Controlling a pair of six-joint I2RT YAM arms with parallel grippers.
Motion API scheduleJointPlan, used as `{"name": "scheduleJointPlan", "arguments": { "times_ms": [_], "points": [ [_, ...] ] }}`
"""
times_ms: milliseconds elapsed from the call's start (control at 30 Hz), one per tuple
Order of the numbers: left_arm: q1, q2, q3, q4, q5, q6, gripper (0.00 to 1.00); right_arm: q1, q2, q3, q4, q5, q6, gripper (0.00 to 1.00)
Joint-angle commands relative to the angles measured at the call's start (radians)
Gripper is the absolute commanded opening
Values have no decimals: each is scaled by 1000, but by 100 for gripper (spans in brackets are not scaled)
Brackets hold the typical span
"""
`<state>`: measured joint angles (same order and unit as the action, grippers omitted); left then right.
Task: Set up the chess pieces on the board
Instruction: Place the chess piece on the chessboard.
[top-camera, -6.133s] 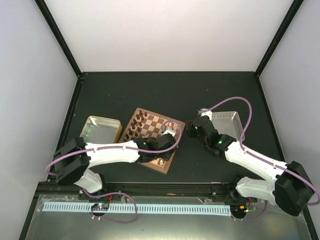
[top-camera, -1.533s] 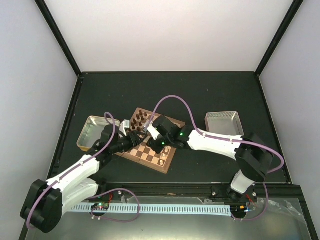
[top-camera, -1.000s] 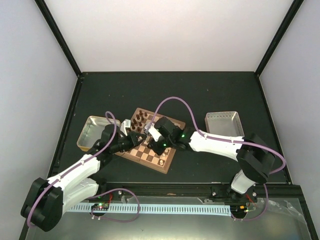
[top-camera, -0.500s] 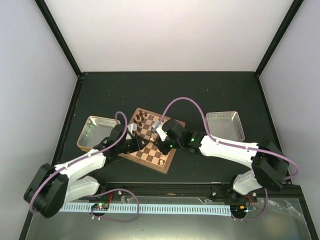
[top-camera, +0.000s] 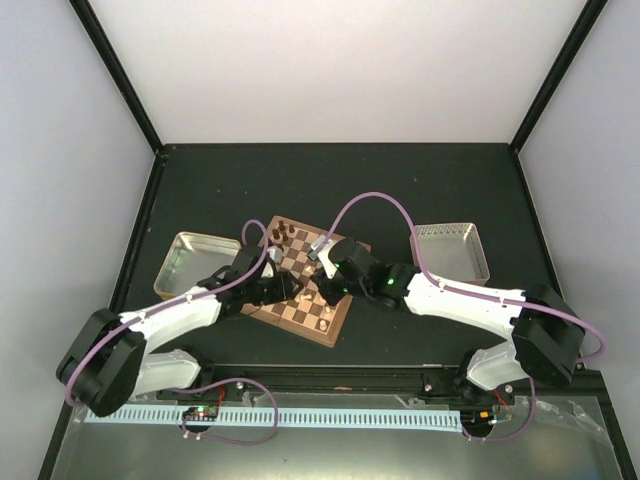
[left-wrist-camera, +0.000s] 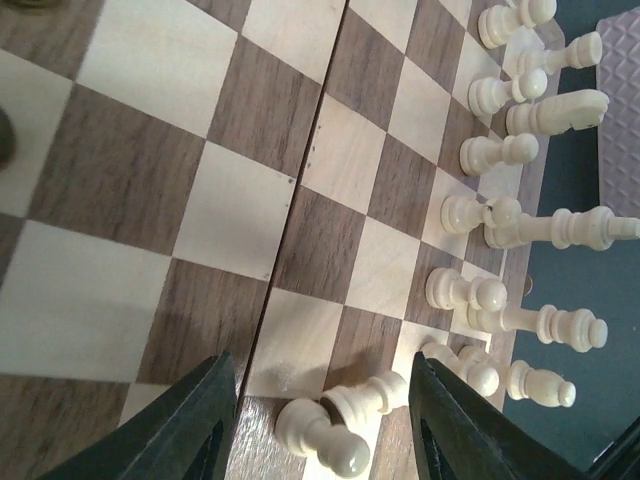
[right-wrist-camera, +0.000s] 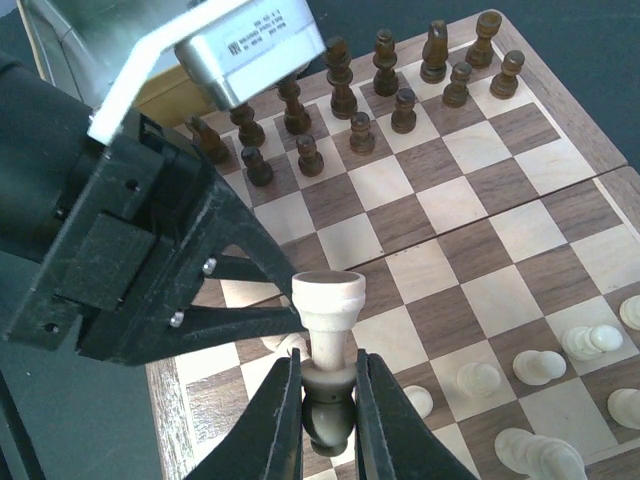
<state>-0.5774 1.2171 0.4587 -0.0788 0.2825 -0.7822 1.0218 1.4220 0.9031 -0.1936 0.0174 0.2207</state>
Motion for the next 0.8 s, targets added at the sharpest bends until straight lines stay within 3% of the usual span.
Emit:
{"name": "scheduleJointPlan", "arguments": {
  "times_ms": [0,200,367,500,667,767],
  "points": [
    [-4,-87,40,-90,-54,17,49,6,8,-1,23,-38,-33,5],
    [-4,-294,-14,-34,-61,-62,45,6,15,-2,17,-77,-73,5],
    [-2,-466,-69,43,-54,-126,57,6,6,4,18,-131,-99,5],
    [4,-481,-101,165,75,-151,63,6,-8,8,27,-180,-119,5],
    [5,-397,-13,99,219,-108,59,6,-32,7,36,-196,-123,5],
    [5,-358,2,117,277,-111,45,6,-43,7,35,-203,-121,6]
  ]
}}
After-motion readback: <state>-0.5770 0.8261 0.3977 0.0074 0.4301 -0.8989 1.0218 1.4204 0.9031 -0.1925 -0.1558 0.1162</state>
